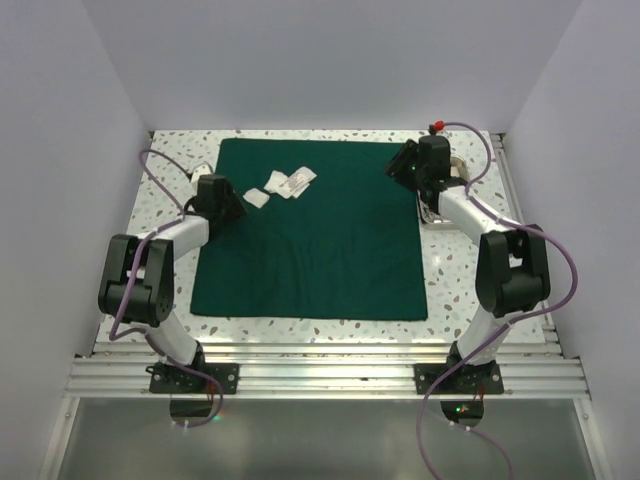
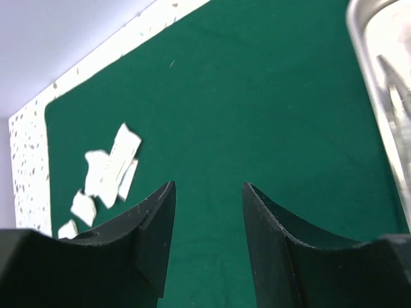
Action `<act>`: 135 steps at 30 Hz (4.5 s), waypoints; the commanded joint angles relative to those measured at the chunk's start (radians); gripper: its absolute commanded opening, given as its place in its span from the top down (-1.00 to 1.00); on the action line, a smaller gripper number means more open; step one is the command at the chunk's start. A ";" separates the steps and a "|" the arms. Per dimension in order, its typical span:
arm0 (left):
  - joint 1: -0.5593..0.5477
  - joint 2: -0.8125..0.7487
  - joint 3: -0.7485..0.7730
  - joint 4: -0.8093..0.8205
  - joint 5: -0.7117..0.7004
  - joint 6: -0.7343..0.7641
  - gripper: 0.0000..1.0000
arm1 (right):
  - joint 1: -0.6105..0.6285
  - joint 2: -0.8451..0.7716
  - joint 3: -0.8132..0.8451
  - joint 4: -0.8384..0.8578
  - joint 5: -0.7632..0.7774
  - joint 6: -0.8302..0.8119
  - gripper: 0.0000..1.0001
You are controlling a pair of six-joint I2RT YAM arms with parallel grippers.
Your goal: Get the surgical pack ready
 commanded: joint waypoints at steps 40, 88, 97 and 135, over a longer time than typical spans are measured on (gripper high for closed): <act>0.077 -0.042 0.040 0.045 0.303 -0.007 1.00 | 0.250 0.330 0.268 0.139 -0.485 -0.023 0.13; -0.244 -0.145 -0.075 -0.114 0.487 0.050 0.79 | 0.230 0.184 -0.031 0.145 -0.779 -0.176 -0.09; -0.244 -0.170 -0.081 -0.098 0.412 0.051 0.17 | 0.267 0.252 0.015 0.158 -0.811 -0.204 -0.21; -0.032 -0.417 -0.245 -0.083 0.438 0.045 0.27 | 0.435 0.300 0.185 -0.083 -0.569 -0.417 1.00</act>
